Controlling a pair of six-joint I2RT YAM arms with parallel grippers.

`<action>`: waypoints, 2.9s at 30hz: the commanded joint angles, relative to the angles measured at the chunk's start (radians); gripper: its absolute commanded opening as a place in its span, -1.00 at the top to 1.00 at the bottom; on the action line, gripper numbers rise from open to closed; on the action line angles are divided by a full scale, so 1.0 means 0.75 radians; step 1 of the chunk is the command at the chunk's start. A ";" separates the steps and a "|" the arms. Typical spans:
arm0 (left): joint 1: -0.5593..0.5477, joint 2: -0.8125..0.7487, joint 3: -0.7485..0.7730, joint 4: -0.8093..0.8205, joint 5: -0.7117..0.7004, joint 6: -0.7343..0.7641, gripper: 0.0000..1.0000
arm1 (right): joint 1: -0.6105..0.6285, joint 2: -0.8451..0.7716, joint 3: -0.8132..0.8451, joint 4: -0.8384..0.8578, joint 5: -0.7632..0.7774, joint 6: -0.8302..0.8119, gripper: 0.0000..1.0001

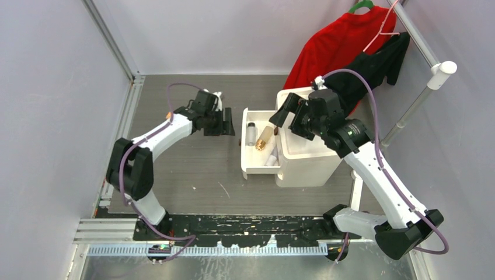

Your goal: Organize the makeup

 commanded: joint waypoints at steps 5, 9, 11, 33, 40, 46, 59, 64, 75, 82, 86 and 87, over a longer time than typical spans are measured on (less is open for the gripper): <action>-0.203 0.095 0.058 0.203 0.171 -0.106 -0.35 | -0.001 0.007 -0.001 0.056 -0.001 0.005 -1.00; -0.292 0.120 0.143 0.219 0.163 -0.129 -0.35 | -0.001 0.003 -0.025 0.078 -0.027 0.022 -1.00; -0.322 0.143 0.182 0.247 0.195 -0.156 -0.35 | -0.002 0.005 -0.043 0.094 -0.043 0.031 -1.00; -0.464 0.020 0.243 0.003 0.119 -0.344 -0.31 | -0.001 0.010 -0.136 0.180 -0.136 0.100 -1.00; -0.463 -0.170 0.078 0.023 0.043 -0.385 -0.34 | -0.002 -0.016 -0.089 0.078 -0.021 0.034 -1.00; -0.463 -0.106 0.091 0.036 0.076 -0.371 -0.33 | -0.002 -0.017 -0.103 0.089 -0.032 0.038 -1.00; -0.443 -0.141 0.112 -0.046 -0.091 -0.244 -0.31 | -0.002 -0.044 -0.110 0.085 -0.044 0.039 -1.00; -0.358 -0.266 0.045 -0.044 -0.117 -0.239 -0.32 | -0.002 -0.032 -0.104 0.095 -0.053 0.037 -1.00; -0.295 -0.171 -0.031 -0.033 -0.059 -0.184 -0.29 | -0.002 -0.025 -0.107 0.100 -0.054 0.037 -1.00; -0.377 0.006 0.075 0.093 0.037 -0.253 -0.26 | -0.002 -0.024 -0.111 0.101 -0.051 0.045 -1.00; -0.435 0.116 0.213 0.108 0.061 -0.269 -0.24 | -0.002 -0.016 -0.110 0.098 -0.052 0.049 -1.00; -0.446 0.134 0.239 0.110 0.065 -0.273 -0.24 | -0.002 -0.015 -0.106 0.097 -0.052 0.050 -1.00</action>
